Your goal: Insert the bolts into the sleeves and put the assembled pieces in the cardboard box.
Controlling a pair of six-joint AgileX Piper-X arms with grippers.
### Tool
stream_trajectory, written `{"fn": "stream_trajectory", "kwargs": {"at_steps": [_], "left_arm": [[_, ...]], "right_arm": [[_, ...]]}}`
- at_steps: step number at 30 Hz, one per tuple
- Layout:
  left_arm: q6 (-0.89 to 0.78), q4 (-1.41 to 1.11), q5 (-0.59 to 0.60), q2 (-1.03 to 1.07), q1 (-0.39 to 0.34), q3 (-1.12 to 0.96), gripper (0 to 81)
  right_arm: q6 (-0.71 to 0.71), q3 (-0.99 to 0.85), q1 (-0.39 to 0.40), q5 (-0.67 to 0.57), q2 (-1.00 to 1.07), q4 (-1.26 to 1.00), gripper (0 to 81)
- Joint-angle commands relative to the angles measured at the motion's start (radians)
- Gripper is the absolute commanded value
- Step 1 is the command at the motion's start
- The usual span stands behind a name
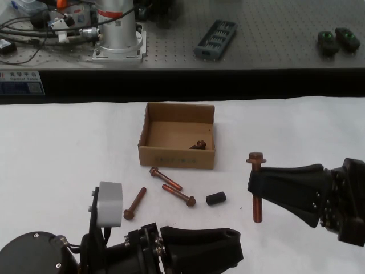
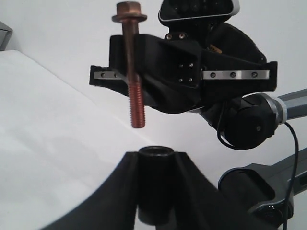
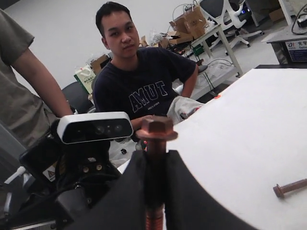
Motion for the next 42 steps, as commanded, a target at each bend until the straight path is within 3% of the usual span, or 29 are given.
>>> {"fn": "stream_trajectory", "kwargs": {"at_steps": [1,4,11,20,39,42], "left_arm": [[-0.055,-0.028,0.01,0.004,0.003,0.0,13.7],[-0.067,-0.028,0.01,0.004,0.003,0.0,19.6],[-0.11,-0.035,0.01,0.004,0.003,0.0,16.7],[-0.111,-0.034,0.008,0.004,-0.009,0.0,16.7],[-0.051,0.01,0.013,0.004,-0.027,0.0,16.6],[-0.028,0.01,0.034,0.004,-0.027,0.0,11.2]], "right_arm": [[0.035,-0.005,0.001,-0.007,-0.011,-0.059,0.7],[0.035,-0.005,0.001,-0.007,-0.011,-0.059,0.7],[0.045,-0.005,0.006,-0.007,-0.011,-0.059,0.7],[0.042,-0.003,0.083,0.039,-0.011,-0.057,0.7],[0.052,-0.003,0.083,0.011,-0.011,-0.042,0.7],[0.05,-0.003,0.089,0.008,-0.011,-0.033,0.7]]}}
